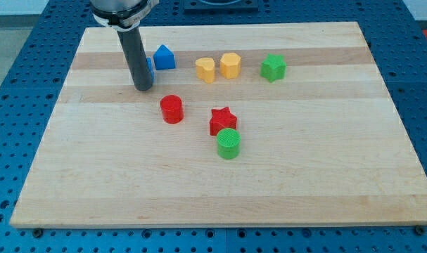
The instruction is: Slide the red circle to the red star
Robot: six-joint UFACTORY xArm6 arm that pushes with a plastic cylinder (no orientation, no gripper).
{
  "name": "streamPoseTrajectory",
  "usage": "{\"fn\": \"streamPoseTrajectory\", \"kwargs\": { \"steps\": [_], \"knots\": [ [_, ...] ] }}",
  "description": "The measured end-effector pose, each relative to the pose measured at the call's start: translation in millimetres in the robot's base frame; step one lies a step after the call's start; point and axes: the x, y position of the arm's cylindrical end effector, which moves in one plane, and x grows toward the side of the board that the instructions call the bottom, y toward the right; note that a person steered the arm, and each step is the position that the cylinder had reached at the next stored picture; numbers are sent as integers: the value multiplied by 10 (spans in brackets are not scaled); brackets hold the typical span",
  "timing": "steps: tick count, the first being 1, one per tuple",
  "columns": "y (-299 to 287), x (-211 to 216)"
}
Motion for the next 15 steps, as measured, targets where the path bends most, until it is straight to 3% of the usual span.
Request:
{"fn": "streamPoseTrajectory", "kwargs": {
  "steps": [3, 6, 12, 15],
  "knots": [
    [-485, 31],
    [196, 967],
    [108, 488],
    [832, 500]
  ]
}}
